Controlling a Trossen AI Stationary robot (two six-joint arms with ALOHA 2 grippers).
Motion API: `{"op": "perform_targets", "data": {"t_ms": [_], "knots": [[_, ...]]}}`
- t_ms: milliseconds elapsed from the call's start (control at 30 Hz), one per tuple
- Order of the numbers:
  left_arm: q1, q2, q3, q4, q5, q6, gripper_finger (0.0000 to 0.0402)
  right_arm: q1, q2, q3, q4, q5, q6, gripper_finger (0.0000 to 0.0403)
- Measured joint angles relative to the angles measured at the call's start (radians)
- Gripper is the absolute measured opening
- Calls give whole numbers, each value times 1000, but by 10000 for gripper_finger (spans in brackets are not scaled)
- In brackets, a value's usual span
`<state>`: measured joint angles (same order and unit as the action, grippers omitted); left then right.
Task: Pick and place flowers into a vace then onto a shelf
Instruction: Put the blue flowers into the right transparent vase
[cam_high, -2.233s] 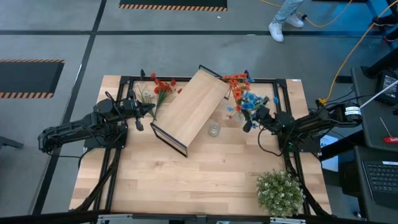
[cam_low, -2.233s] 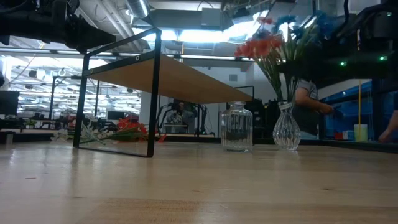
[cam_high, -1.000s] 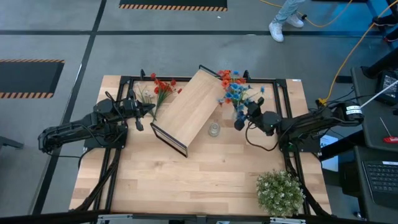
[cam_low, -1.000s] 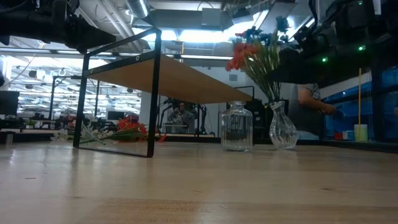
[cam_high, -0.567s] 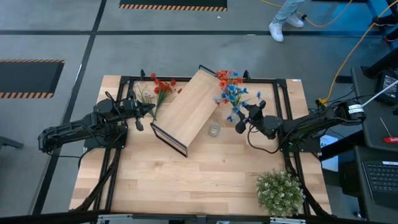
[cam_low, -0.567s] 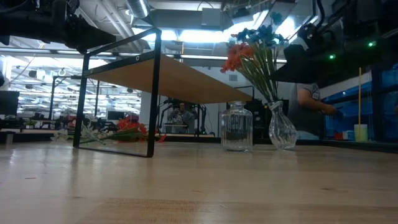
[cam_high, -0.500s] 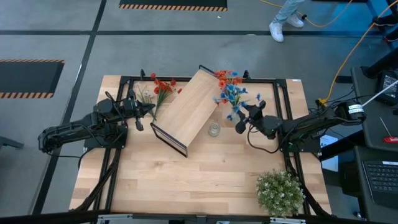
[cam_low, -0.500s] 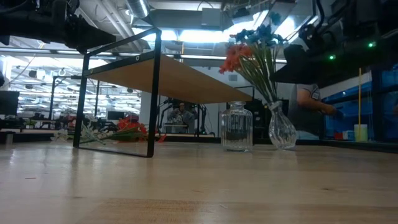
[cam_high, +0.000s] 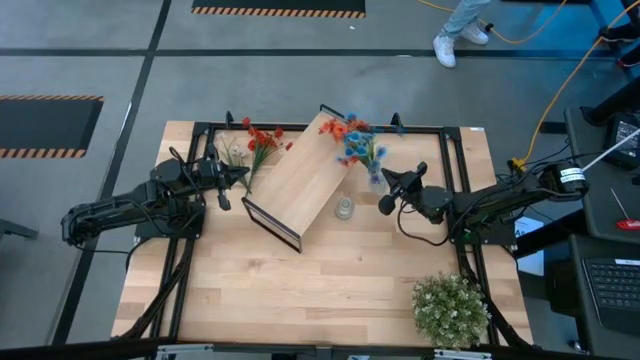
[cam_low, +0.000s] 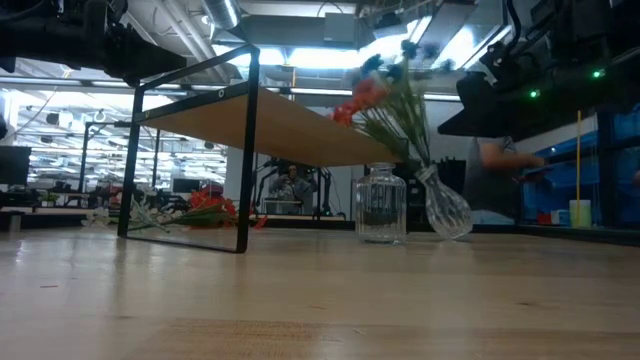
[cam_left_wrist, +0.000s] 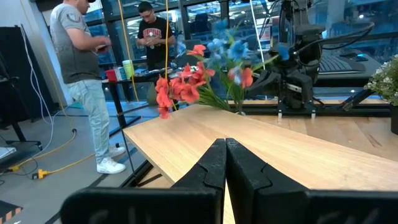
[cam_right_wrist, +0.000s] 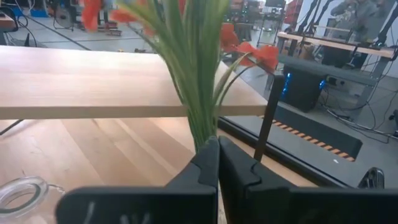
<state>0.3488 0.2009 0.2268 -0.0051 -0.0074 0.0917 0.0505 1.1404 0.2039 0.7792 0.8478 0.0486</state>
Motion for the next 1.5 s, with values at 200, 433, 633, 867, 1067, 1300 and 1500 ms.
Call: {"op": "perform_targets", "data": {"t_ms": [200,433,633,867,1067,1300,1500], "knots": [[0,0,0,0,0,0,4,0,0,0,0,0,0,2],[0,0,0,0,0,0,4,0,0,0,1,-3,-2,1],[0,0,0,0,0,0,4,0,0,0,2,-34,-4,2],[0,0,0,0,0,0,4,0,0,0,13,-124,-5,4],[0,0,0,0,0,0,4,0,0,8,10,-150,-4,6],[0,0,0,0,0,0,4,0,0,143,-197,-225,-1,6],[0,0,0,0,0,0,4,0,0,327,-636,-186,124,5]]}}
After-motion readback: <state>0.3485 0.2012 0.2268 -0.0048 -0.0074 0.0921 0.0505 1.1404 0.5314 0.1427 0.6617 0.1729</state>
